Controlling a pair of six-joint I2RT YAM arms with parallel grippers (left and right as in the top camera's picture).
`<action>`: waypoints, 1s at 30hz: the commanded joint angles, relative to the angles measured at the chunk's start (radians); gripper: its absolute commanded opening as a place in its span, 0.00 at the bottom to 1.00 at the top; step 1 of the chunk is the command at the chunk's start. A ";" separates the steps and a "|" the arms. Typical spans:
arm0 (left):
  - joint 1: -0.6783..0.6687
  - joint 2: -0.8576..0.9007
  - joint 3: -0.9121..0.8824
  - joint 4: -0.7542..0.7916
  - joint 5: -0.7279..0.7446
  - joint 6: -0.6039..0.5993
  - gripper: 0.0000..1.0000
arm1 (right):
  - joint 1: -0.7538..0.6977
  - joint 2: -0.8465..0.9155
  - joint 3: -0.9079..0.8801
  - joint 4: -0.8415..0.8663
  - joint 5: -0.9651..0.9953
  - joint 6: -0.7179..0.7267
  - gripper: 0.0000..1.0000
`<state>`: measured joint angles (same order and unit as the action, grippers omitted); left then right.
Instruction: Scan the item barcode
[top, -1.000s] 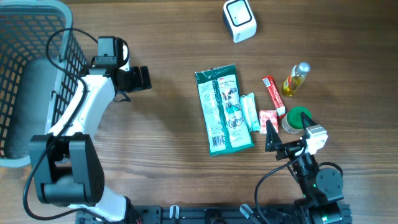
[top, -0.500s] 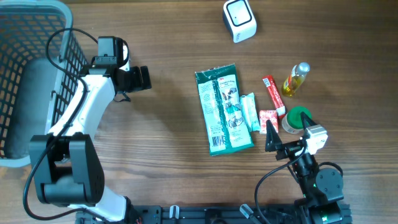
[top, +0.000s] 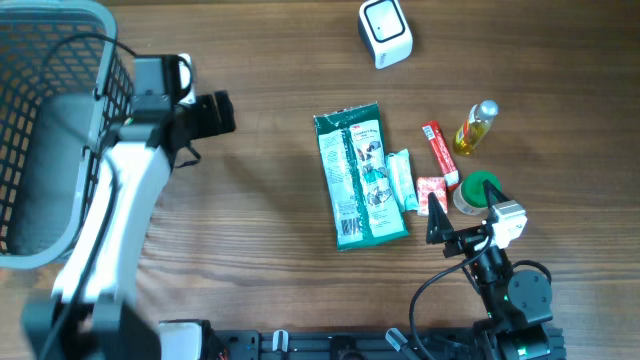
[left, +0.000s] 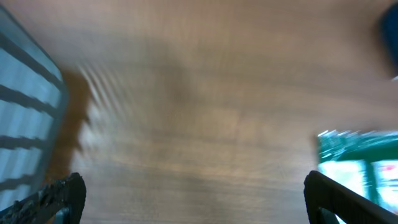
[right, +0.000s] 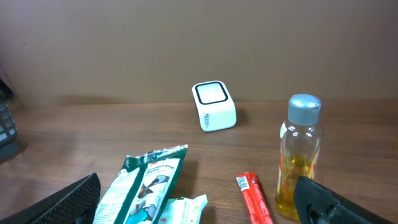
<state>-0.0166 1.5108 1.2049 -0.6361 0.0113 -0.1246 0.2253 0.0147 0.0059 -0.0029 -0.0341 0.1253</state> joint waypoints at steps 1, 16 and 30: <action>0.004 -0.293 0.006 0.003 -0.009 0.006 1.00 | -0.005 -0.010 -0.001 0.004 -0.018 -0.019 1.00; 0.001 -0.666 -0.122 -0.019 -0.009 0.006 1.00 | -0.005 -0.010 -0.001 0.004 -0.018 -0.019 1.00; 0.001 -0.972 -0.663 -0.031 -0.009 0.005 1.00 | -0.005 -0.010 -0.001 0.004 -0.018 -0.019 1.00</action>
<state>-0.0166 0.5903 0.6140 -0.6830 0.0116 -0.1246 0.2253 0.0147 0.0059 -0.0021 -0.0372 0.1253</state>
